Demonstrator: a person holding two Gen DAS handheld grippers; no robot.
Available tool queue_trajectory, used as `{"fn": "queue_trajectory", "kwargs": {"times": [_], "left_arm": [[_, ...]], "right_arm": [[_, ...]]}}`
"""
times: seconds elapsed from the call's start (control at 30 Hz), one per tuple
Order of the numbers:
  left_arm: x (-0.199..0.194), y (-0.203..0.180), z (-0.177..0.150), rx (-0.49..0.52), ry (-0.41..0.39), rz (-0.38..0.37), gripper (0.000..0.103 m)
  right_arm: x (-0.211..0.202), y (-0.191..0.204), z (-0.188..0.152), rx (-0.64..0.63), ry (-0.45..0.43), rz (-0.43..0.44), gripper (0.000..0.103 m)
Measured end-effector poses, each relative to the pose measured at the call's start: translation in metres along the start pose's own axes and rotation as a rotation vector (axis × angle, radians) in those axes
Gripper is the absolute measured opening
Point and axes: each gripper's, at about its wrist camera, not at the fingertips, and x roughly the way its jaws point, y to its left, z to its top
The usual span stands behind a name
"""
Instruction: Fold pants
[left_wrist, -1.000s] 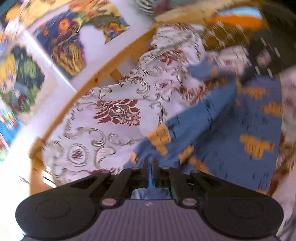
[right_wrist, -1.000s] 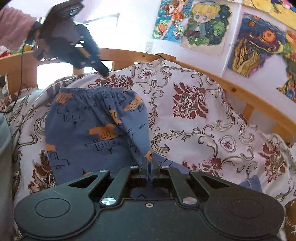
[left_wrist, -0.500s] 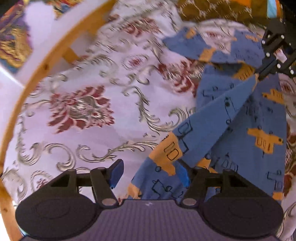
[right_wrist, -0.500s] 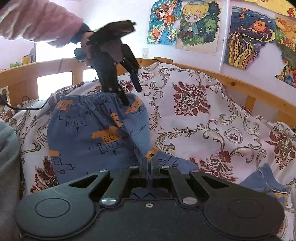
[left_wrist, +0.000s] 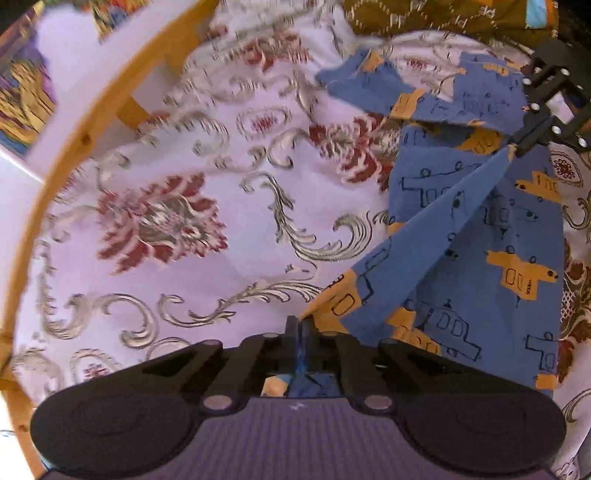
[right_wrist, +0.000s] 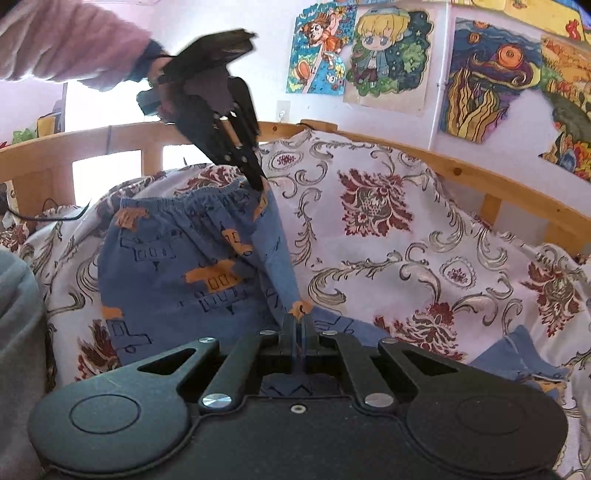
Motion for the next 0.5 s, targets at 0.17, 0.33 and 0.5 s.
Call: {"fn": "queue_trajectory", "kwargs": {"times": [0.17, 0.33, 0.5], "left_arm": [[-0.052, -0.031, -0.022, 0.003, -0.105, 0.138, 0.001], [-0.086, -0.077, -0.047, 0.047, -0.136, 0.233, 0.001], [-0.087, -0.124, -0.077, 0.028, -0.134, 0.238, 0.001]], "right_arm": [[-0.017, 0.022, 0.005, -0.018, -0.014, -0.009, 0.000], [-0.028, 0.054, -0.004, -0.041, 0.009, 0.029, 0.000], [-0.021, 0.086, -0.021, -0.098, 0.056, 0.066, 0.000]]}}
